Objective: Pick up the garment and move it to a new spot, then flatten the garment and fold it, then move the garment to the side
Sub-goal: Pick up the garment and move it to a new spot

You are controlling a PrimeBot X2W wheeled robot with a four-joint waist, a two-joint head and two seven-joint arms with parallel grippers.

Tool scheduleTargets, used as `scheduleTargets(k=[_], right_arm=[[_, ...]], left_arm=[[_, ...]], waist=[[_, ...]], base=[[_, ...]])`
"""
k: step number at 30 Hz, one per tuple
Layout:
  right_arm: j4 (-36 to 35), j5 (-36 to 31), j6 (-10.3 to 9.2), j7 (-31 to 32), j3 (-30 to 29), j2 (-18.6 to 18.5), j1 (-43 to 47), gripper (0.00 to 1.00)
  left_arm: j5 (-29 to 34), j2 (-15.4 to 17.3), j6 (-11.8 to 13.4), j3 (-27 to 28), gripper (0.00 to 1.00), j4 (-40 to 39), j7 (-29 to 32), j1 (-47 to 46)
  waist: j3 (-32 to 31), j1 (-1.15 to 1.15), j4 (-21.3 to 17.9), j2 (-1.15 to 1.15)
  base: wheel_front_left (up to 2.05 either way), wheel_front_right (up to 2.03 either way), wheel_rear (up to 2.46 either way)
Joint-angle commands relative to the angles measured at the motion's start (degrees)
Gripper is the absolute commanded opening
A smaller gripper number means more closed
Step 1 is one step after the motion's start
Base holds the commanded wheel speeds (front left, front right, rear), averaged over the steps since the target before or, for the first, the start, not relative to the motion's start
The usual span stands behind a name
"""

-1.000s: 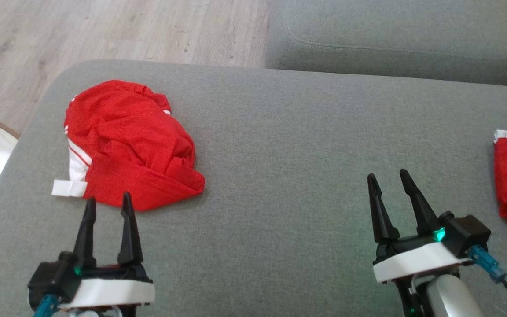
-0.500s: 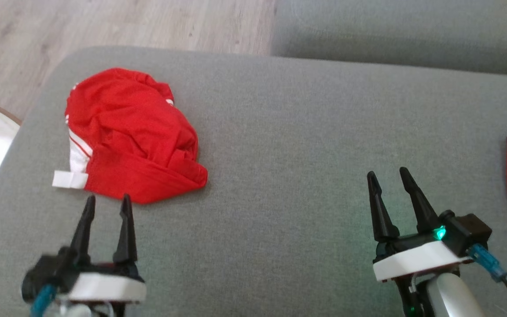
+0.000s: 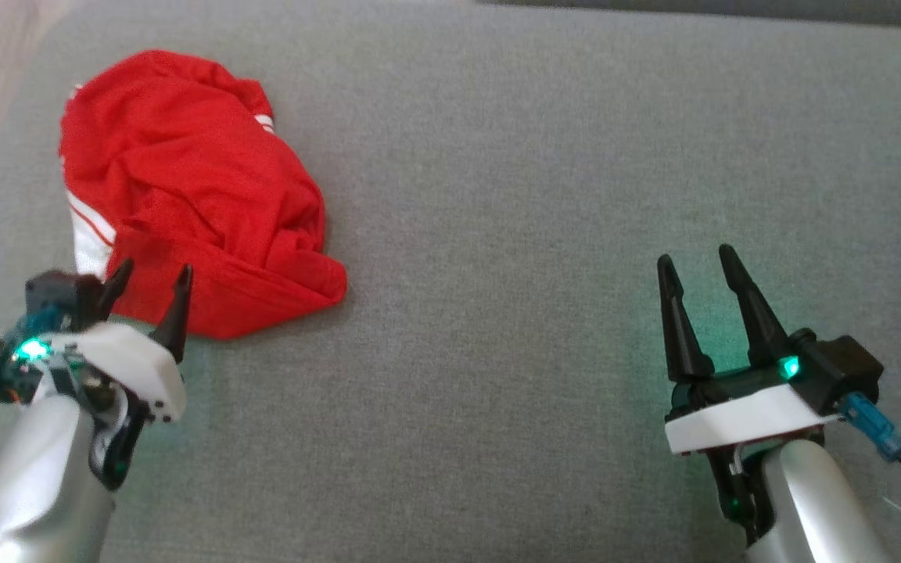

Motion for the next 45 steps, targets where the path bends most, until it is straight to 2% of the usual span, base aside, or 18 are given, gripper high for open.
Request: scheduleTargets(k=[1, 9, 13, 14, 15, 18, 21, 27, 31, 37, 40, 45], right_arm=[[-2.07, -0.52, -0.04, -0.62, 1.15, -0.1, -1.92, 1.0], [-2.43, -1.89, -0.04, -0.62, 0.75, -0.1, -3.51, 1.0], [-2.67, -2.25, -0.04, -0.62, 0.61, -0.1, -3.86, 1.0], [-2.71, -2.31, -0.04, -0.62, 0.59, -0.1, -3.93, 1.0], [-2.73, -2.36, -0.04, -0.62, 0.55, -0.1, -3.99, 1.0], [-2.59, -2.38, -0.04, -0.62, 0.4, -0.1, -4.28, 1.0], [-2.24, -2.18, -0.04, -0.62, 0.36, -0.1, -4.43, 1.0], [-1.47, -1.1, -0.04, -0.62, 0.62, -0.1, -3.94, 1.0], [-1.07, -0.25, -0.04, -0.62, 1.04, -0.1, -3.42, 1.0], [-0.72, 1.01, -0.04, -0.62, 1.87, -0.1, -2.88, 1.0], [-0.81, 1.73, -0.04, -0.62, 2.33, -0.1, -2.68, 1.0], [-1.16, 2.5, -0.04, -0.62, 2.99, -0.1, -2.9, 1.0]], left_arm=[[-0.73, 3.07, -0.2, 1.37, 1.0, -0.63, 0.82, -3.35], [-12.66, 7.32, -0.31, -10.04, 1.0, 4.06, 11.61, -9.58], [-18.45, 8.98, -0.32, -14.71, 1.0, 4.76, 14.47, -11.1], [-19.75, 9.35, -0.32, -15.66, 0.47, 4.71, 14.72, -11.39], [-20.86, 9.71, -0.32, -16.39, 0.0, 4.55, 14.35, -11.67], [-22.63, 10.9, -0.32, -18.11, 0.0, 3.98, 11.33, -12.65], [-22.58, 11.9, -0.32, -18.5, 0.0, 3.18, 4.93, -14.08], [-19.97, 13.96, -0.32, -18.34, 0.0, -0.64, -9.11, -15.69], [-17.38, 15.25, 0.29, -17.66, 0.0, -4.84, -15.64, -15.74], [-13.33, 17.23, 3.59, -16.17, 0.0, -15.34, -19.17, -15.35], [-10.5, 17.94, 5.97, -15.0, 0.0, -22.86, -19.91, -15.57], [-8.93, 18.29, 6.66, -15.58, 0.0, -27.86, -19.21, -16.07]], waist=[[1.49, -0.01, -0.48, 0.0], [4.98, -0.01, -0.93, 0.0], [5.83, -0.01, -1.02, 0.0], [5.94, -0.01, -1.04, 0.0], [6.02, -0.01, -1.05, 0.0], [6.01, -0.01, -1.11, 0.0], [5.34, -0.01, -1.15, 0.0], [2.33, -0.01, -1.39, 0.0], [-0.1, -0.01, -1.83, 0.0], [-2.78, -0.01, -3.52, 0.0], [-3.76, -0.01, -5.59, 0.0], [-3.68, -0.01, -8.82, 0.0]], base=[[0.0, 0.0, 0.0], [0.0, 0.0, 0.0], [0.0, 0.0, 0.0], [0.0, 0.0, 0.0], [0.0, 0.0, 0.0], [0.0, 0.0, 0.0], [0.0, 0.0, 0.0], [0.0, 0.0, 0.0], [0.0, 0.0, 0.0], [0.0, 0.0, 0.0], [0.0, 0.0, 0.0], [0.0, 0.0, 0.0]])
